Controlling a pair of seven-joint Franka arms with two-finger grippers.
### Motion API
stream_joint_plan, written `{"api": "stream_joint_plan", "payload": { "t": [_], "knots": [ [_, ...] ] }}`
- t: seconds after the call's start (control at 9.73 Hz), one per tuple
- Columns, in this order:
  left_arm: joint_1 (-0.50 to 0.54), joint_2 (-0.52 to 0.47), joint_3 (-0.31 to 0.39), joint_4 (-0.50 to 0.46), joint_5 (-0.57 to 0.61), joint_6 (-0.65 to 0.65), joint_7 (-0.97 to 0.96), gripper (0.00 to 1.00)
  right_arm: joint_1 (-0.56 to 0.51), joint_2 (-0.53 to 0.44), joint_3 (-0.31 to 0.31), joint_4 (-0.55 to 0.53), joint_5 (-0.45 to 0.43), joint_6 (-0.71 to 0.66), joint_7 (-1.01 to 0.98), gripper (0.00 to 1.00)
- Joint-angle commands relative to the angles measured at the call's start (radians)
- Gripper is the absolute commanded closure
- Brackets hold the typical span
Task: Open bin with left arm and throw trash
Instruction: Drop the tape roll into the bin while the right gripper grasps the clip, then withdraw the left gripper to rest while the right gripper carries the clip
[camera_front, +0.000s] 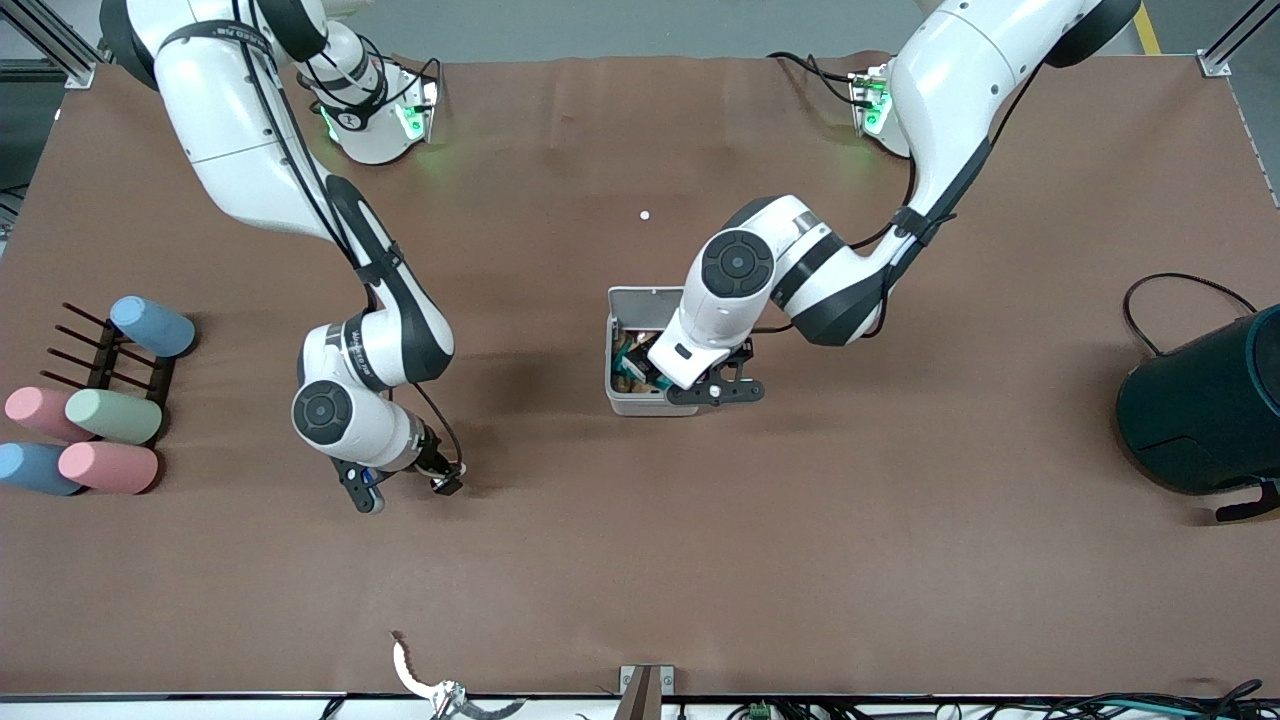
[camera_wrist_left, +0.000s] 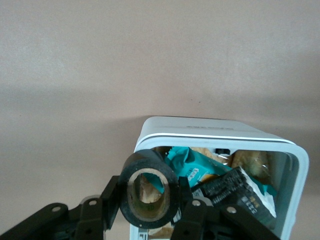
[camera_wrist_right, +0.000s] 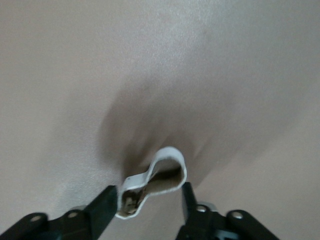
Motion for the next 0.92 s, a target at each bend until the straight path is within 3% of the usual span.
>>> {"api": "stream_joint_plan", "payload": {
  "t": [0.0, 0.21, 0.41, 0.82],
  "knots": [
    [-0.017, 0.015, 0.001, 0.025, 0.037, 0.004, -0.032, 0.01, 0.008, 0.019, 0.0, 0.003, -0.033, 0.005, 0.056, 1.0],
    [0.009, -0.012, 0.003, 0.027, 0.04, -0.003, -0.029, 0.0, 0.009, 0.019, 0.0, 0.003, -0.033, 0.005, 0.058, 1.0],
    [0.1, -0.07, -0.007, 0.025, 0.04, -0.121, 0.007, 0.0, 0.0, 0.011, 0.001, 0.012, -0.024, -0.002, 0.067, 1.0],
    [0.353, -0.184, -0.013, 0.025, 0.014, -0.273, 0.439, 0.0, 0.011, -0.064, 0.033, 0.046, -0.015, -0.028, 0.17, 1.0]
  ]
}}
